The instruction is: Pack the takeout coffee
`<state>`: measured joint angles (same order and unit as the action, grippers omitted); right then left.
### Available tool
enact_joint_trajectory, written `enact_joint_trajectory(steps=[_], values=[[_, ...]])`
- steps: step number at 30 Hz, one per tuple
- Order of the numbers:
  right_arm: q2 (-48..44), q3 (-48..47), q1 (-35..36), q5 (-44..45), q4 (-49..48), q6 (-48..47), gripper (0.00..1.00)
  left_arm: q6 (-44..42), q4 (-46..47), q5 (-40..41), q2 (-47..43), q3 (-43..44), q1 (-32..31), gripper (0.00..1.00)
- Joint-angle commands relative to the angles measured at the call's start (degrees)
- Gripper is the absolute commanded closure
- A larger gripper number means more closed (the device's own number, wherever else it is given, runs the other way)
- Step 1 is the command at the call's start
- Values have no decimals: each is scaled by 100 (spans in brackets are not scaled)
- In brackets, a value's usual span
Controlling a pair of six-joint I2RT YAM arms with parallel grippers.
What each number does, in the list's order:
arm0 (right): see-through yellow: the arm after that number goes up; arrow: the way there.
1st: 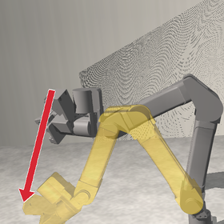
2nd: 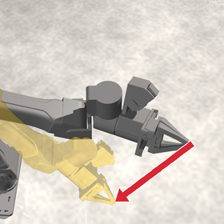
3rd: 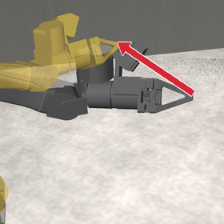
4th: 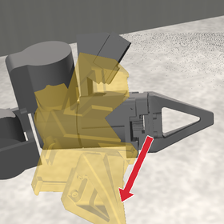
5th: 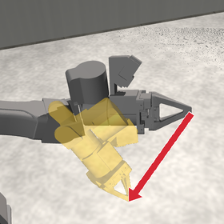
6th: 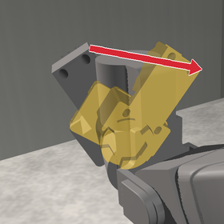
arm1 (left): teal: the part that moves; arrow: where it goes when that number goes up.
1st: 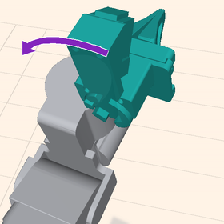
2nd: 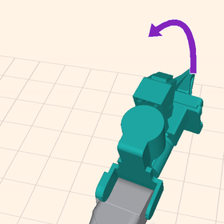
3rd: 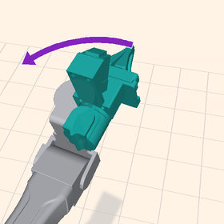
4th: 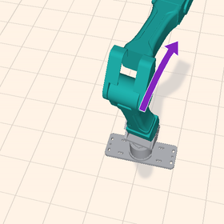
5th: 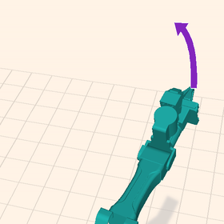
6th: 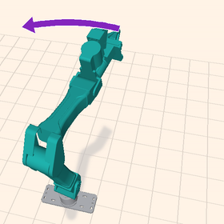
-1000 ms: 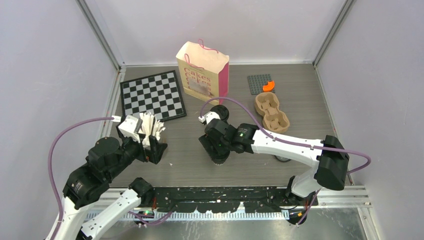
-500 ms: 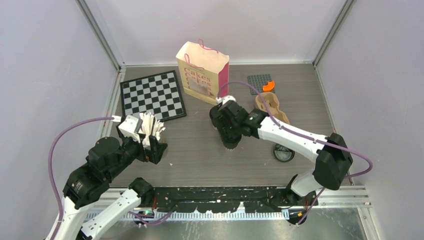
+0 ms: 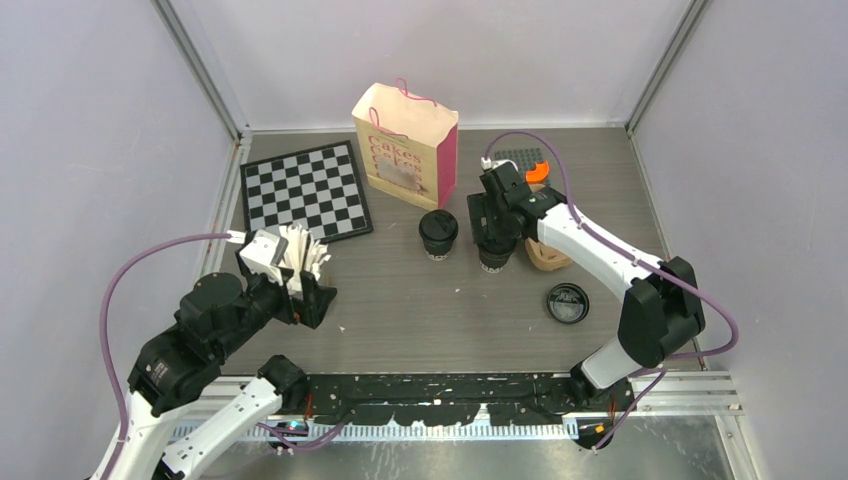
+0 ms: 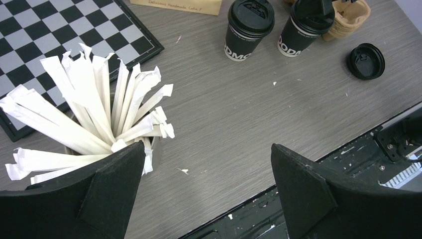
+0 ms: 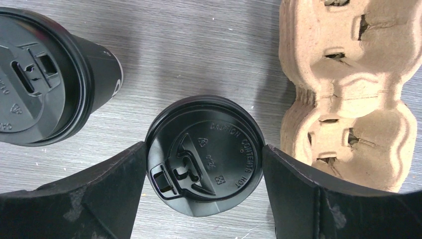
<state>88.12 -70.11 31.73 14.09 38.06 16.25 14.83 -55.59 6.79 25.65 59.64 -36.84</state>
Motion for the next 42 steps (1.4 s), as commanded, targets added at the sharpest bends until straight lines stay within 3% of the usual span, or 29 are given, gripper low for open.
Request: enact_joint_trajectory(steps=[1, 6, 12, 18, 27, 42], values=[[86, -261, -107, 80, 159, -134, 11, 90, 163, -109, 74, 9, 1, 0], [-44, -364, -118, 93, 253, -126, 1, 99, 167, -101, 44, 17, 1, 0], [-332, -534, -112, -278, 380, -64, 0, 117, 169, -134, 56, 23, -3, 0], [-510, -668, 189, -768, -107, -79, 1, 142, 172, -133, 21, 19, -3, 0], [302, -1044, 982, -295, -755, -855, 0, 150, 136, -114, 22, 76, -5, 0], [1430, -1596, 1168, -162, -994, -1345, 1, 143, 113, -66, 62, 170, 0, 0]])
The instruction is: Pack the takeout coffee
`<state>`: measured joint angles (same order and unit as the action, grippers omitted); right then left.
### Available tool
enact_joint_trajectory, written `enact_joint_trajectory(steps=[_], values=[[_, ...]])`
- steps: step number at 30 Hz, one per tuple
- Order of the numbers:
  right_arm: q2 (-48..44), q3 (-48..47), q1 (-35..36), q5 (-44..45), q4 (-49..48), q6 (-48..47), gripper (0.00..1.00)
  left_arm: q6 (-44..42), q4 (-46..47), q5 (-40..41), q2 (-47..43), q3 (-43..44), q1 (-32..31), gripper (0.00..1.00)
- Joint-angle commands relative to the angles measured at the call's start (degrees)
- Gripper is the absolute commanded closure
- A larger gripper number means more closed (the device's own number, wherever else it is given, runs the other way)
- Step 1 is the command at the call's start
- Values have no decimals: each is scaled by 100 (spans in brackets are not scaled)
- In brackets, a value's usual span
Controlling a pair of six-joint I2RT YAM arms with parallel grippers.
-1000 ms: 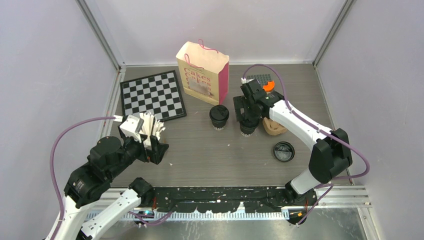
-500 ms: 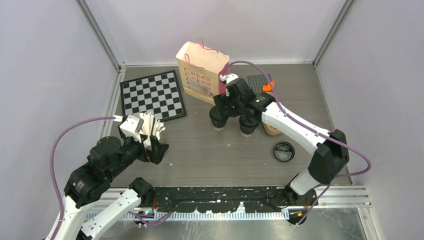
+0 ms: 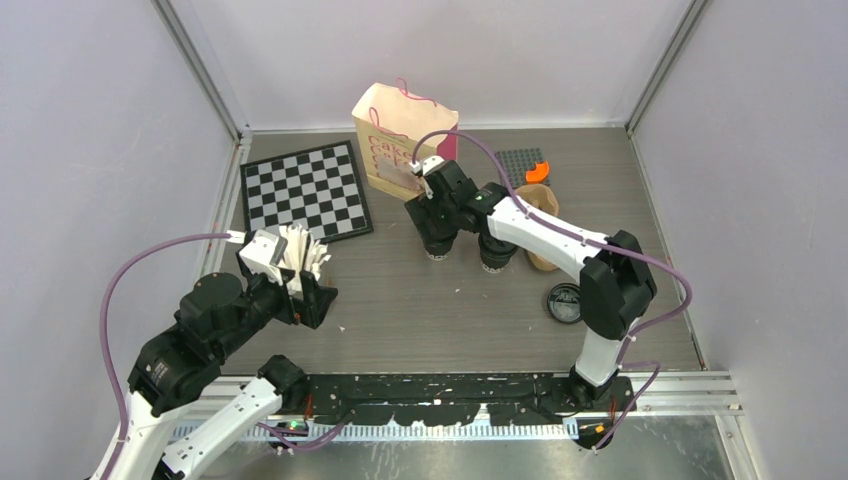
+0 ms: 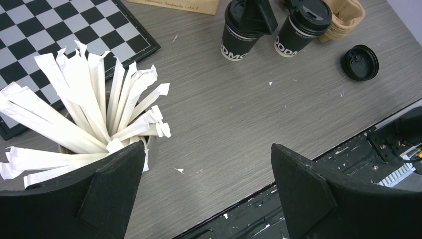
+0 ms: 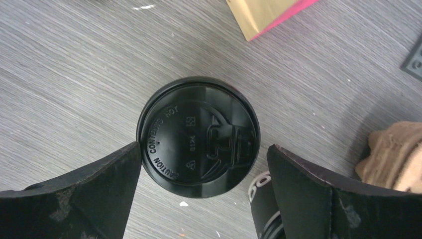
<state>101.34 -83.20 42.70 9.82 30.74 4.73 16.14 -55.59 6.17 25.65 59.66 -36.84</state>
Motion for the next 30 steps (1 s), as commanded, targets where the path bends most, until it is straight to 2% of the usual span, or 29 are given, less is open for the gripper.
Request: enact_joint_trajectory(steps=[1, 9, 19, 30], values=[[158, -292, 75, 326, -261, -206, 2, 4, 118, -5, 75, 175, 0, 0], [336, -343, 70, 398, -156, -280, 12, 21, 123, -2, 81, 163, -2, 0], [22, -15, -256, 314, -180, -255, 15, 26, 121, 55, 136, 196, 0, 0], [-199, 285, -857, 7, -231, -190, 12, 31, 245, 15, 306, 165, -6, 0]])
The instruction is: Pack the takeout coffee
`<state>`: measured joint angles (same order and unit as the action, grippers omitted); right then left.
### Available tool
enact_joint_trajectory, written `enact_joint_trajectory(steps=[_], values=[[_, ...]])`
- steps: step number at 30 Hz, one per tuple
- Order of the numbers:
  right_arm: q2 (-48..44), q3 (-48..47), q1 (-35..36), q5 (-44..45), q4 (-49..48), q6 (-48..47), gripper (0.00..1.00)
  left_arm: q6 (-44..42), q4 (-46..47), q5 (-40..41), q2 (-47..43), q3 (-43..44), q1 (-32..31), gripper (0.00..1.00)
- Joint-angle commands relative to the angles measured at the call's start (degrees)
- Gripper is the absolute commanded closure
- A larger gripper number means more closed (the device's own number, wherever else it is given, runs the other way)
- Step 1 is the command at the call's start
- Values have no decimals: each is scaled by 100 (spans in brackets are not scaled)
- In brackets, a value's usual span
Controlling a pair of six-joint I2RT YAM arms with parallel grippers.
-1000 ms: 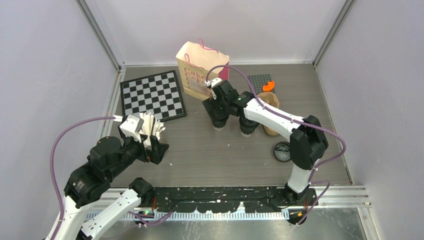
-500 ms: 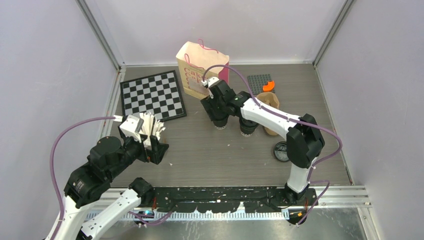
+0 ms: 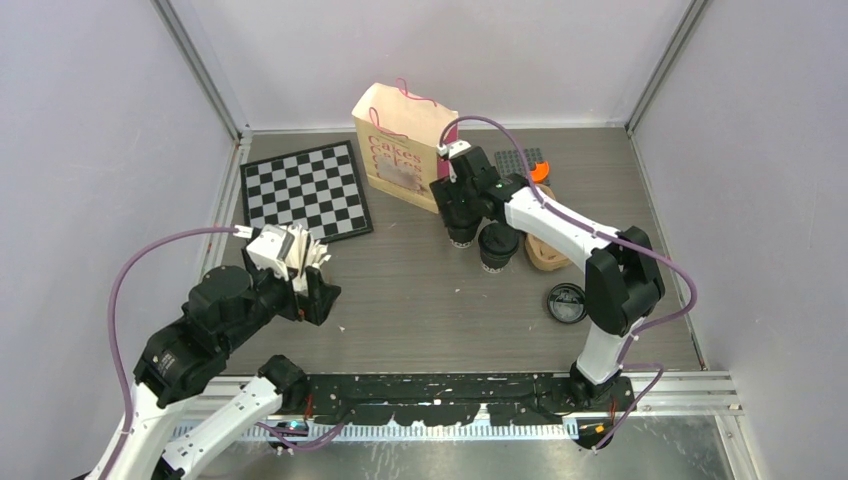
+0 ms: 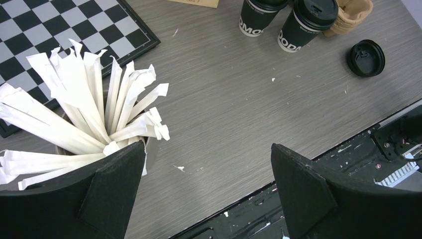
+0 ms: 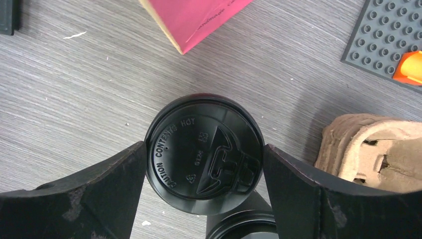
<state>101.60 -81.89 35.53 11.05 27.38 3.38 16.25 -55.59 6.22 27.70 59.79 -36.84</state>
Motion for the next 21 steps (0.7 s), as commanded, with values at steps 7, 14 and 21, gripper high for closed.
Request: enact_joint_trajectory(steps=[7, 14, 21], values=[[-501, 100, -151, -180, -33, 28, 2, -36, 235, 4, 185, 167, 0, 0], [-689, -409, -144, -268, 435, 168, 1, -125, 233, 41, 186, 139, -1, 0], [-933, -958, -167, -332, 251, 1321, 6, -216, 171, 124, 240, 195, -6, 0]])
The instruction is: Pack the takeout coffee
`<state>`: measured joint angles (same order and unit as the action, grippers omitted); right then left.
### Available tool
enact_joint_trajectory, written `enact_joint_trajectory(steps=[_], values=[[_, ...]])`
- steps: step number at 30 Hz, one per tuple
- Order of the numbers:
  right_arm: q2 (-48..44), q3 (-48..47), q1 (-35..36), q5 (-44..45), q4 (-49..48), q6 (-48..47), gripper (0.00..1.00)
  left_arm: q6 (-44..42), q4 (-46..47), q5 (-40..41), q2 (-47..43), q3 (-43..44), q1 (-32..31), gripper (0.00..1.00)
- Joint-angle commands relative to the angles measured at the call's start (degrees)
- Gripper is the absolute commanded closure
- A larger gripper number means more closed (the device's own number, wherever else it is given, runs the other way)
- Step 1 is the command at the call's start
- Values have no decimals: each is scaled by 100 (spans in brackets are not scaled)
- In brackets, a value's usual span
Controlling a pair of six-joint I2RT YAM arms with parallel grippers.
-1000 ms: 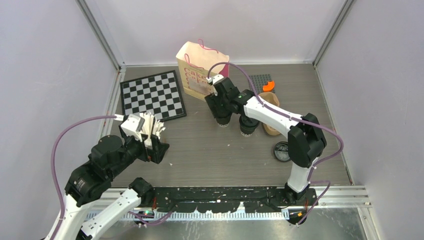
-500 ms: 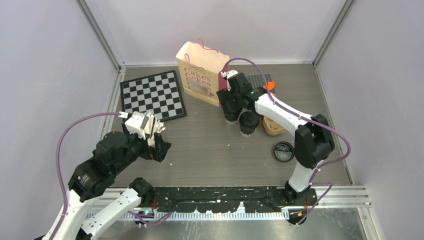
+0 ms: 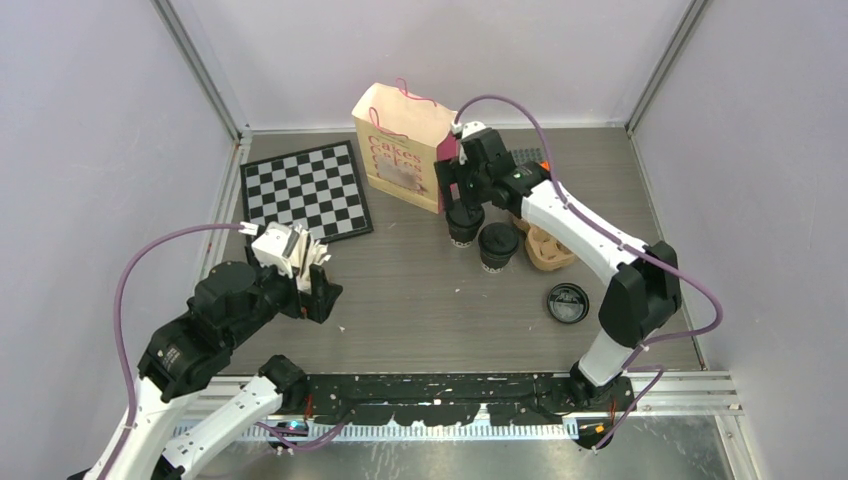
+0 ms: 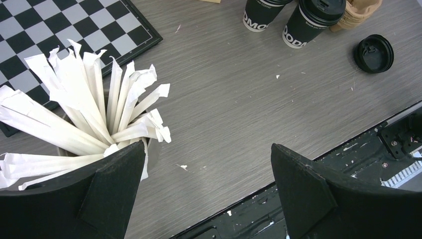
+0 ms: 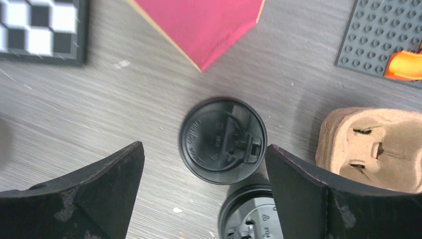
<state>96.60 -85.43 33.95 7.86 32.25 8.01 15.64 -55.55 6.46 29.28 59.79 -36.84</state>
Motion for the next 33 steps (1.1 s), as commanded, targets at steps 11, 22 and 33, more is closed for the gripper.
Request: enact_joint_trajectory(steps=[11, 22, 33], values=[[-115, -1531, -71, 507, -711, 1453, 15, 293, 489, 392, 453, 178, -3, 0], [-1785, -256, -63, -5, 333, 1478, 16, 2534, 3248, 394, 2350, 696, -3, 11], [-3522, 1070, -52, -129, 593, 1341, 16, 3771, 6505, 1245, 4247, 397, 3, 25]])
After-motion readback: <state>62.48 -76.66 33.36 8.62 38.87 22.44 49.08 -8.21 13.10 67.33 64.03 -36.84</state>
